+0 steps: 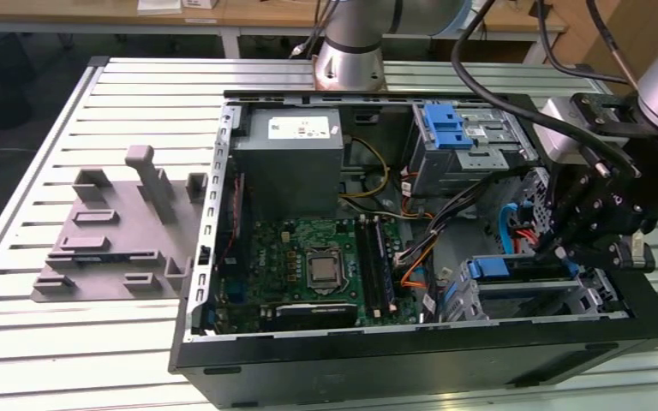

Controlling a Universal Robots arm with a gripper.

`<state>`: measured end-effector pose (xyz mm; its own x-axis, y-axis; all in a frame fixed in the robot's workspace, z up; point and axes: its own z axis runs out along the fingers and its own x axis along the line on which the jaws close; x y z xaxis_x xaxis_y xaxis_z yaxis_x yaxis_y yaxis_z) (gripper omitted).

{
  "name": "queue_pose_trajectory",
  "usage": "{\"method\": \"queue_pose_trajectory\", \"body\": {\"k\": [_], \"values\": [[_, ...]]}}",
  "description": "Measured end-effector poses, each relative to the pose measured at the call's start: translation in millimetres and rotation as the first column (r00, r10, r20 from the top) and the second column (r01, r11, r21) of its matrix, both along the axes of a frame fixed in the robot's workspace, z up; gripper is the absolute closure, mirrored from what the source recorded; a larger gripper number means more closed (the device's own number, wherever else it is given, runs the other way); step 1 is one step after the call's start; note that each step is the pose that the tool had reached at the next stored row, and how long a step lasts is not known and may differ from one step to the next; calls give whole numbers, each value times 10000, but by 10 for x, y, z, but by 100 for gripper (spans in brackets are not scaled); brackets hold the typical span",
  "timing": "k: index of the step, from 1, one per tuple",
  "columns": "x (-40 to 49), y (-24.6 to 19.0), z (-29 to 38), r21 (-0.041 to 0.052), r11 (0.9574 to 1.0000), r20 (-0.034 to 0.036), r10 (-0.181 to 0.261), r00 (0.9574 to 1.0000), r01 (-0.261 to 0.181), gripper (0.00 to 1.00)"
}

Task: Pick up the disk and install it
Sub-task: 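Insert the first disk wire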

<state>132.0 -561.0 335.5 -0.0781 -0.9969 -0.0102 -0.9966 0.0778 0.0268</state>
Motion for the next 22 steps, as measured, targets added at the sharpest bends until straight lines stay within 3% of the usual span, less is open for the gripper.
{"method": "queue_pose_trajectory", "body": {"k": [22], "values": [[12, -1, -45, -3, 10000, -2, -1, 10000, 1, 84]]}}
